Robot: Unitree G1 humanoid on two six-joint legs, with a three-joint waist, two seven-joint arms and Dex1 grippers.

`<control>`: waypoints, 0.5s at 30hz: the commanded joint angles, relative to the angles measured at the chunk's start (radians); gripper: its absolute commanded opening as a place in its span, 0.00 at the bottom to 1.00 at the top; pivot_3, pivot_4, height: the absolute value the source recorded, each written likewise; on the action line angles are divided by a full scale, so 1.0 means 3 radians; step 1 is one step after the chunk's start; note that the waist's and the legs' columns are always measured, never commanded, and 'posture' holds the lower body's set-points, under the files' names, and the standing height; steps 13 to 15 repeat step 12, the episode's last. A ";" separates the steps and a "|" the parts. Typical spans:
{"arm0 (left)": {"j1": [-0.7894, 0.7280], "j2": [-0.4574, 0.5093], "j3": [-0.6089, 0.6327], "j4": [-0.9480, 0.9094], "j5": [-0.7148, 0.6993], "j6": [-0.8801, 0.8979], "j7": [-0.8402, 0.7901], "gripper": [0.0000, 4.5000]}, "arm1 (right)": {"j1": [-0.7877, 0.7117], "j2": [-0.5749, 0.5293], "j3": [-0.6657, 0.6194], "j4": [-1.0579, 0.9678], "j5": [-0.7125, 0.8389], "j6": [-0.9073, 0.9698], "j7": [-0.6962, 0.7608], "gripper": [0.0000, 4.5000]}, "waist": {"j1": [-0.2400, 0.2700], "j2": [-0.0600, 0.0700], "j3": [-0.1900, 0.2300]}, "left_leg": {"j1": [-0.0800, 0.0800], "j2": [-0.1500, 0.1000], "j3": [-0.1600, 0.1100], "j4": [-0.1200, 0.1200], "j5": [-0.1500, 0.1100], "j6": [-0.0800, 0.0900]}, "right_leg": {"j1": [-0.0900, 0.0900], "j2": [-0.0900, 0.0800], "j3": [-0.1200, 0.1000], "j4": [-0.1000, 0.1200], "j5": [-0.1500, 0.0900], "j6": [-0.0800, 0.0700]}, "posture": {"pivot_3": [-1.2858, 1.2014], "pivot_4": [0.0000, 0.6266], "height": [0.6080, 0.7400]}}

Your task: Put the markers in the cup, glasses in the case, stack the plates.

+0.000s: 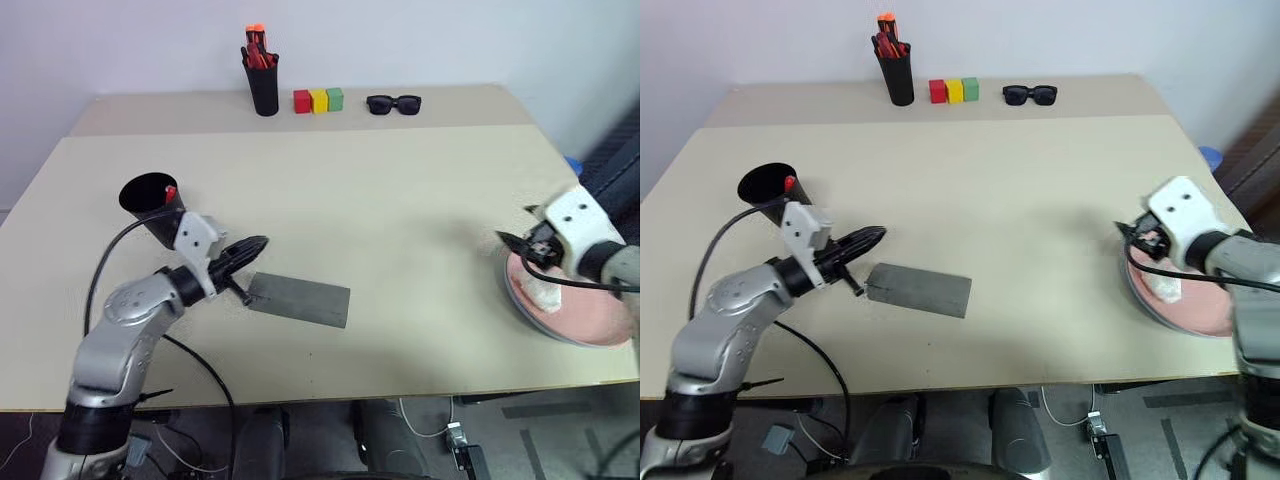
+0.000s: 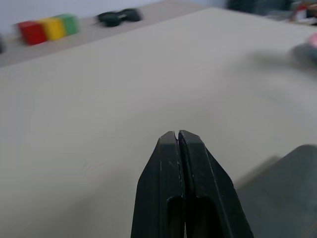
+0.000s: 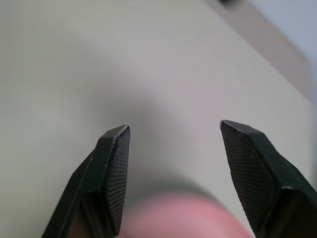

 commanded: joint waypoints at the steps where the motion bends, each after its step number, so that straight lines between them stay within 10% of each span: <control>1: 0.0224 -0.0022 0.0287 -0.0412 0.0013 0.0052 0.0312 0.00 | -0.0334 0.0235 0.0165 0.0212 0.0352 -0.0109 0.0237 0.65 | 0.0003 -0.0001 0.0001 | -0.0001 0.0000 0.0000 0.0000 0.0000 0.0000 | 0.0000 0.0000 0.0000 -0.0002 0.0000 0.0000 | 0.52 0.24 1.00; 15: 0.0520 -0.0307 0.0405 -0.0833 0.0306 0.0178 0.1015 0.00 | -0.0734 0.0475 0.0605 0.0821 0.0416 -0.0462 0.0508 0.65 | 0.0067 0.0000 0.0000 | -0.0001 -0.0001 0.0000 -0.0001 0.0000 0.0000 | -0.0002 0.0000 0.0000 0.0000 0.0001 0.0000 | 0.52 0.24 1.00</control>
